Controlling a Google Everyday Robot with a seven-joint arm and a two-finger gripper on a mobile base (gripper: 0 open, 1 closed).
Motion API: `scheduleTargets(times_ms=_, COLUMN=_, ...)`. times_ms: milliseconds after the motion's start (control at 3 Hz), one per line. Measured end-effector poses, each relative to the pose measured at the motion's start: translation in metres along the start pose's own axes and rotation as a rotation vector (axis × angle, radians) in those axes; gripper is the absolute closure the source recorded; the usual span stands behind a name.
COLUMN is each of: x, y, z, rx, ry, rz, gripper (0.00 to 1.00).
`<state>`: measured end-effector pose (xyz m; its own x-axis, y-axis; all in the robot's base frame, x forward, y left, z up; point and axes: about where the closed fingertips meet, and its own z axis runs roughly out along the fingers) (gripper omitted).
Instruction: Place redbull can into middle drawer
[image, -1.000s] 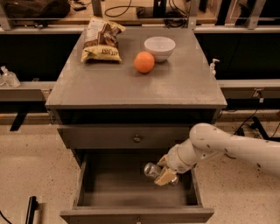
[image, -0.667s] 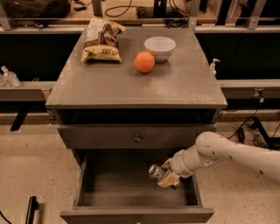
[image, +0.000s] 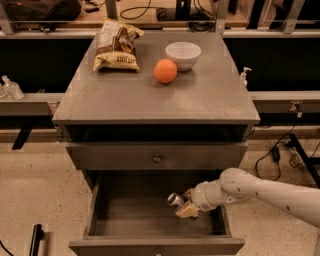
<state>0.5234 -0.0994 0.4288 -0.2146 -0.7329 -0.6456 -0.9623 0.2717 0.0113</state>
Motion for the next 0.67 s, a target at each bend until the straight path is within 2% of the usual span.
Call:
scheduleTargets(times_ms=333, x=-0.006, y=0.0012, z=0.0238, rx=-0.012, ry=-0.008, rz=-0.013, gripper=0.74)
scheduleTargets(times_ms=667, x=-0.006, y=0.0024, z=0.0243, rx=-0.015, ry=-0.008, rz=-0.012, gripper=0.51)
